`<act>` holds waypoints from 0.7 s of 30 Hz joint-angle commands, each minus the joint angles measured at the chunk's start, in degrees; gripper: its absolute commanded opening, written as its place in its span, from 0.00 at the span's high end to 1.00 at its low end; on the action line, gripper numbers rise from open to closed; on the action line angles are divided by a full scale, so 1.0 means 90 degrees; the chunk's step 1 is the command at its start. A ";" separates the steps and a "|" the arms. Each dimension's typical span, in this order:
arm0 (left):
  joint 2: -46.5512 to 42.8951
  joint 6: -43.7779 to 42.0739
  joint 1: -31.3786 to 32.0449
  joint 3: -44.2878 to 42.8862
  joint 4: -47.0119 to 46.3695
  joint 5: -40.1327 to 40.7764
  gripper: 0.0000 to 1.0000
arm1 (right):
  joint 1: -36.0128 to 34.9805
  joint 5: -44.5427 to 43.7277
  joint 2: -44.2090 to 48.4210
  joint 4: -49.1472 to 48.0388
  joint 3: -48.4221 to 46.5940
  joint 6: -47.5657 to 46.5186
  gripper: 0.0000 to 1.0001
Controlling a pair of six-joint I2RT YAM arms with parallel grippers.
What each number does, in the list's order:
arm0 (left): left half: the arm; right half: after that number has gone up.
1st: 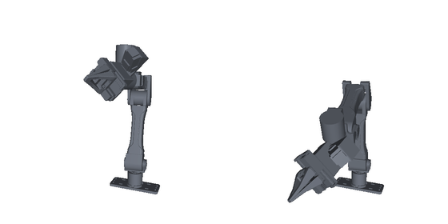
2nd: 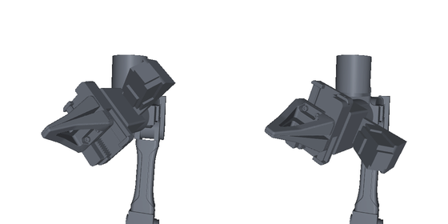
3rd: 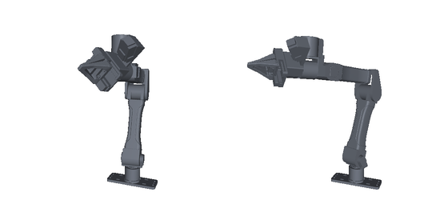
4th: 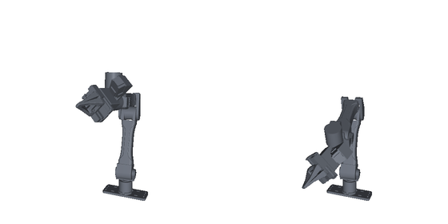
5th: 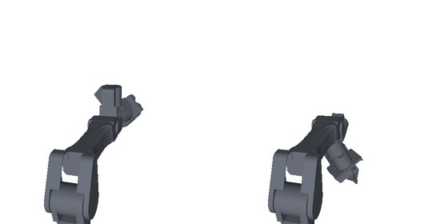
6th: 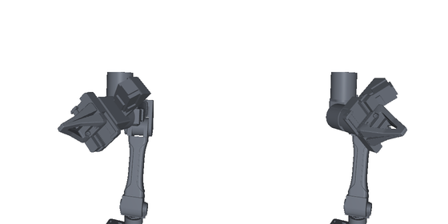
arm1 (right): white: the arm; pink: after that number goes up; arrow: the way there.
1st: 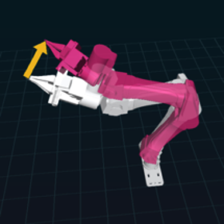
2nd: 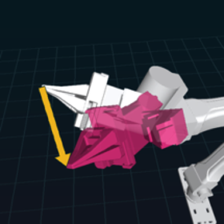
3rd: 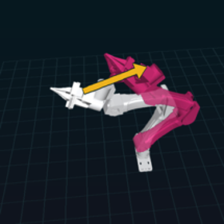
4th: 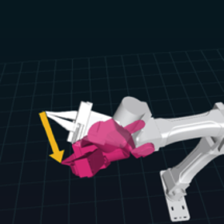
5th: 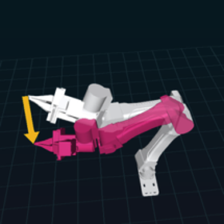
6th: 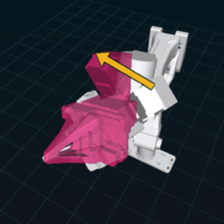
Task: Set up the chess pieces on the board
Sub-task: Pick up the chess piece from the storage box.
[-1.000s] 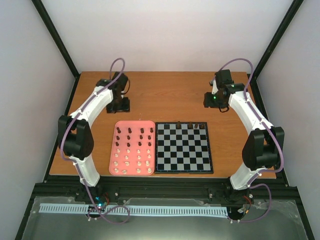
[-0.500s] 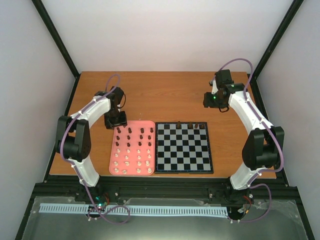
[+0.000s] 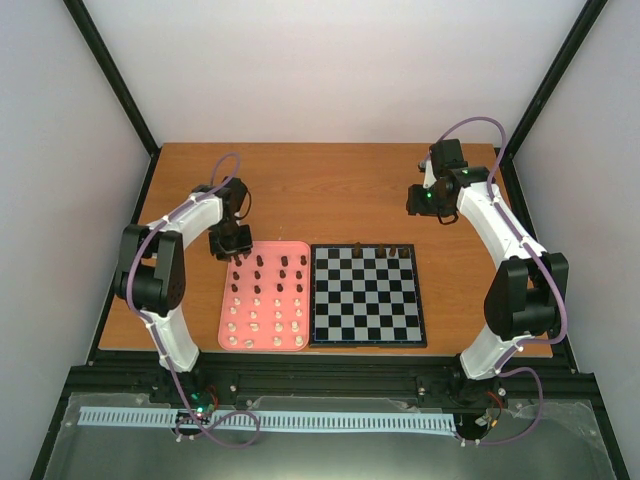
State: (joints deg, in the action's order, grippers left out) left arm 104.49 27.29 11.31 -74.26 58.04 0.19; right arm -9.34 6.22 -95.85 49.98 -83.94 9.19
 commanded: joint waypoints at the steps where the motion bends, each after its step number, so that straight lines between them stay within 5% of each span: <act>1: 0.0197 -0.0005 -0.0064 -0.0241 -0.0115 -0.0035 0.54 | 0.0032 -0.0094 -0.0086 -0.0008 0.0010 -0.0095 0.49; 21: 0.0219 -0.0058 -0.0063 -0.0178 -0.0169 0.0068 0.74 | 0.0032 -0.0081 -0.0085 -0.0006 0.0015 -0.0093 0.49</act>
State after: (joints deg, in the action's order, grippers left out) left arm 106.24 27.07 11.29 -74.74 57.69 0.21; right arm -9.34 6.02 -96.75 50.00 -83.94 8.95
